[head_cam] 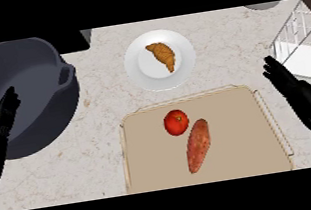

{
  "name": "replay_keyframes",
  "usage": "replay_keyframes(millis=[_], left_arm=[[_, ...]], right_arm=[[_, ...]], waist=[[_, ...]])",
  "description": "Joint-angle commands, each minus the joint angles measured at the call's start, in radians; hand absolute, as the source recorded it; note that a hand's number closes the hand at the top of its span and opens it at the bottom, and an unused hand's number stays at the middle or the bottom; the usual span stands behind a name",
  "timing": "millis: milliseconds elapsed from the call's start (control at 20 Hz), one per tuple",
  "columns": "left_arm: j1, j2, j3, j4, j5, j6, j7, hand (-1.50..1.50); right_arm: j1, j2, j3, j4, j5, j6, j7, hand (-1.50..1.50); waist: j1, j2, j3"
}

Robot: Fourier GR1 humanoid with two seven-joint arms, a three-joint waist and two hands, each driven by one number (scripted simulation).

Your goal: Pick the sweet potato from the tray and place it in the tiered shelf

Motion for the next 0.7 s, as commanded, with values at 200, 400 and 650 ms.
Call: replay_keyframes(millis=[200, 400, 650], left_arm=[[0.14, -0.108, 0.035, 0.088, 0.154, 0.035, 0.198, 0.0], [0.201, -0.145, 0.058, 0.054, 0.227, 0.047, 0.267, 0.0], [0.223, -0.157, 0.048, 0.003, 0.272, 0.029, 0.332, 0.0]], right_arm=[[0.139, 0.005, -0.172, -0.154, 0.116, -0.349, -0.047, 1.5], [0.315, 0.006, -0.19, -0.045, 0.165, -0.461, 0.123, 1.5], [0.422, 0.116, -0.114, -0.208, 0.2, -0.528, 0.037, -1.5]], waist=[[-0.093, 0.007, -0.038], [-0.152, 0.032, -0.044], [-0.111, 0.022, -0.037]])
